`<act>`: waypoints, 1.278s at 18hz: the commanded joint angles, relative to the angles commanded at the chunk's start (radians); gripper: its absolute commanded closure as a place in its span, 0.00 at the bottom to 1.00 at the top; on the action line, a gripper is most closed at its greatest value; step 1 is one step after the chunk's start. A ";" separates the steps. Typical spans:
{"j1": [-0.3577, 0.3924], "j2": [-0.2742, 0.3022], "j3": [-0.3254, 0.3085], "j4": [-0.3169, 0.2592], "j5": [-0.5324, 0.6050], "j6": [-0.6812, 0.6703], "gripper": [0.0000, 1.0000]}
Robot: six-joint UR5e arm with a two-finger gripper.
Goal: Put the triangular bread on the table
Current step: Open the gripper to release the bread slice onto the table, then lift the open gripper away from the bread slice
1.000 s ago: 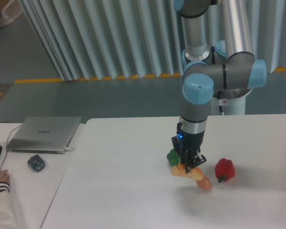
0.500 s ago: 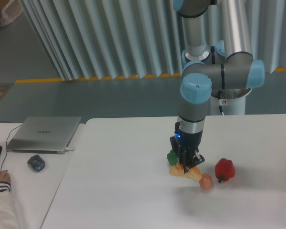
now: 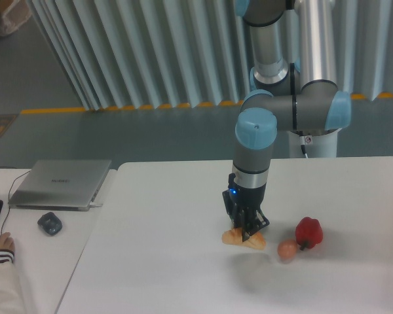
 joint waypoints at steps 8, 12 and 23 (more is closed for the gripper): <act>0.000 0.017 0.003 0.005 0.154 0.026 0.00; 0.011 0.050 0.006 -0.011 0.212 0.158 0.00; 0.104 0.089 0.005 -0.092 0.268 0.581 0.00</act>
